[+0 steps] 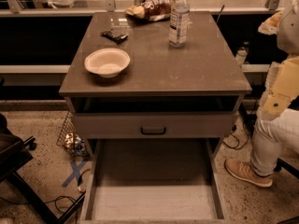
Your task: Place blue plastic bottle into middle drawer
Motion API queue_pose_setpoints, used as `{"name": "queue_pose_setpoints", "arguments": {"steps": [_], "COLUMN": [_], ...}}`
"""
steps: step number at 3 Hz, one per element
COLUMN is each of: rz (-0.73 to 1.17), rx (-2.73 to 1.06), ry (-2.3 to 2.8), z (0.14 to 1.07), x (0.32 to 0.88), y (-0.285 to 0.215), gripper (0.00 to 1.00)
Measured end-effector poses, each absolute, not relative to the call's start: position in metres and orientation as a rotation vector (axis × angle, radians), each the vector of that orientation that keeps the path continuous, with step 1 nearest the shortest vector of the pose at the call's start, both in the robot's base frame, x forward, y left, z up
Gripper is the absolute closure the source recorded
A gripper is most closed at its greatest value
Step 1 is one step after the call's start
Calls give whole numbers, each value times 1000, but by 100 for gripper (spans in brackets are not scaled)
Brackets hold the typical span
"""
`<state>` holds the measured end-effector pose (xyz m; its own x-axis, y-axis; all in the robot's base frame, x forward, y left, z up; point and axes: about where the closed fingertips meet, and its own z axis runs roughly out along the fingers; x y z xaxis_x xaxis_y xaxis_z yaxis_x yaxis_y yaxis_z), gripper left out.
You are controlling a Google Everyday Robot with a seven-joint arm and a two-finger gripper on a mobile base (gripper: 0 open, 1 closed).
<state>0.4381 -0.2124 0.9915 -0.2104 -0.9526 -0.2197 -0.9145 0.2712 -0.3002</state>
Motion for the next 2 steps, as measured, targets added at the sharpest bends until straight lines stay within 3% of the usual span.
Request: {"name": "queue_pose_setpoints", "arguments": {"steps": [2], "rz": [-176], "rx": [-1643], "ry": [2160], "z": [994], "x": [451], "y": [-215], "gripper": [0]}}
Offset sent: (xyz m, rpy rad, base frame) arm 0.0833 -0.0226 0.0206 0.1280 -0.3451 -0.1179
